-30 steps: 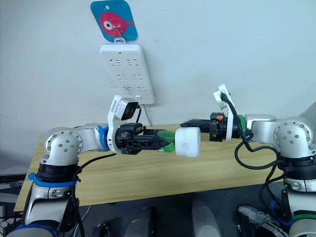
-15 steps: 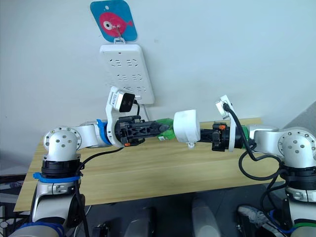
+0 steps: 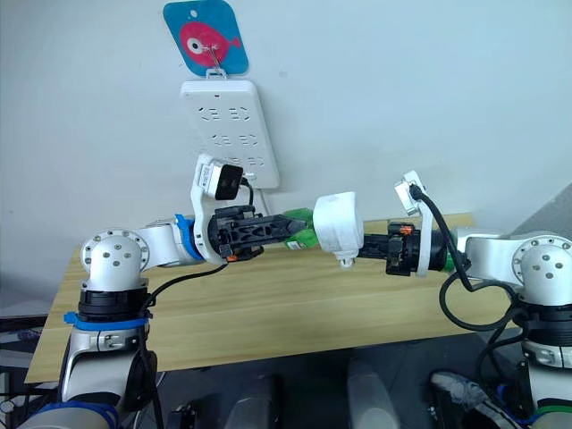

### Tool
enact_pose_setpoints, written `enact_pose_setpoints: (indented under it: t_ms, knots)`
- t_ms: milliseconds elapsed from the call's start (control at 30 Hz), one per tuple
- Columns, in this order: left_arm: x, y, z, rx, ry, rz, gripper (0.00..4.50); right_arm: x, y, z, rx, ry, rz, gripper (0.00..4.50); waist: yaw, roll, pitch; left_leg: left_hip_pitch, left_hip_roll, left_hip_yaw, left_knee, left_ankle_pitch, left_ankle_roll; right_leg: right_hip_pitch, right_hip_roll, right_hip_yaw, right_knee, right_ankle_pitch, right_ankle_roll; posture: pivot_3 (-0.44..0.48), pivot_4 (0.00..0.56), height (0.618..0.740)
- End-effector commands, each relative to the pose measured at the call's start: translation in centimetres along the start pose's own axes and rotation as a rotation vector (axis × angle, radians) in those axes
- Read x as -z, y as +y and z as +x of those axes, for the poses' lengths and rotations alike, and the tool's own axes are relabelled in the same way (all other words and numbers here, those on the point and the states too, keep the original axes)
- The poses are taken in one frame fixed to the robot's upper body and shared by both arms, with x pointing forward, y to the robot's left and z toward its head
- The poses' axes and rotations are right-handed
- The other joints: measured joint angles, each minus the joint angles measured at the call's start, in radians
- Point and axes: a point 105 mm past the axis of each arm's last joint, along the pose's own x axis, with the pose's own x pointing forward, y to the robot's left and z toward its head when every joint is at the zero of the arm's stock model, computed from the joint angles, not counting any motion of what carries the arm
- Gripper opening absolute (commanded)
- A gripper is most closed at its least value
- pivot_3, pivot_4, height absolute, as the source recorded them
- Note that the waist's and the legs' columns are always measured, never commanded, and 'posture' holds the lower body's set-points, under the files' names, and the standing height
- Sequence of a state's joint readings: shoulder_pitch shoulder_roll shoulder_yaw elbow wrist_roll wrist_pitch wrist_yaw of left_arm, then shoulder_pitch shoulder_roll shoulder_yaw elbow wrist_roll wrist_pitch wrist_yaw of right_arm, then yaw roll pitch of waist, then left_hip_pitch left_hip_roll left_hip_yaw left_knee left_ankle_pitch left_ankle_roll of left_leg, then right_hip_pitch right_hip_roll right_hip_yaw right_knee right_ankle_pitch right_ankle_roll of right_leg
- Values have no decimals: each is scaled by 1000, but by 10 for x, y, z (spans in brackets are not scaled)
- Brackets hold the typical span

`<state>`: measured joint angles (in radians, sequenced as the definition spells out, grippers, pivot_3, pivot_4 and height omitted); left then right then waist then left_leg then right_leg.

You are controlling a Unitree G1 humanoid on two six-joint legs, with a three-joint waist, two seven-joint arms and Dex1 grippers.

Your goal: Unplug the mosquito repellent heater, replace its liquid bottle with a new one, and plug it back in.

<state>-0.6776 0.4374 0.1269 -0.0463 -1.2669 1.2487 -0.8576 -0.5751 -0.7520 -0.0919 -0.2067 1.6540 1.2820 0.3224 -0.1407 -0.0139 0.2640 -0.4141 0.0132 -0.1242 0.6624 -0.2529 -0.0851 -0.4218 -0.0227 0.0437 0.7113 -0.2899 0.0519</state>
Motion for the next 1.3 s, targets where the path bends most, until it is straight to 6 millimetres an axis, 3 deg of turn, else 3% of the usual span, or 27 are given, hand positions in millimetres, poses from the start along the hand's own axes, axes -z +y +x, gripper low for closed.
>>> enact_pose_setpoints:
  t_ms: [33,600,733,833,900,1000,1133,1300]
  knots:
    - [-5,9,-4,-93,-23,50,2274,-1,29,4,-147,16,-21,0,0,0,0,0,0,0,0,0,0,0,0,0,0,0,0,-206,196,725]
    - [3,11,-4,-102,10,59,2274,-3,30,5,-137,-1,-5,0,0,0,0,0,0,0,0,0,0,0,0,0,0,0,0,-208,200,725]
    - [-1,10,0,-114,6,154,2274,6,1,4,30,29,-15,0,1,0,0,0,0,0,0,0,0,0,0,0,0,0,0,-207,201,725]
    - [0,12,3,-159,32,281,2274,11,-38,-5,251,7,-21,0,2,0,0,0,0,0,0,0,0,0,0,0,-1,0,0,-204,200,725]
    - [1,13,4,-190,38,382,2274,16,-70,-20,461,17,-63,373,2,0,0,0,0,0,0,0,0,0,0,0,-1,0,0,-204,200,725]
    - [12,18,0,-245,88,552,2274,19,-90,-42,607,7,-103,1325,4,0,0,0,0,1,-1,0,0,0,0,1,-1,0,0,-203,203,725]
    - [31,37,-12,-336,162,806,2274,19,-94,-59,679,-65,-83,2741,5,0,0,1,0,2,-1,0,0,0,0,2,-1,0,0,-204,207,725]
    - [42,54,-20,-429,145,1106,2274,24,-86,-64,693,-169,-14,4473,7,1,0,0,0,2,-1,0,0,0,0,3,-1,0,0,-218,205,725]
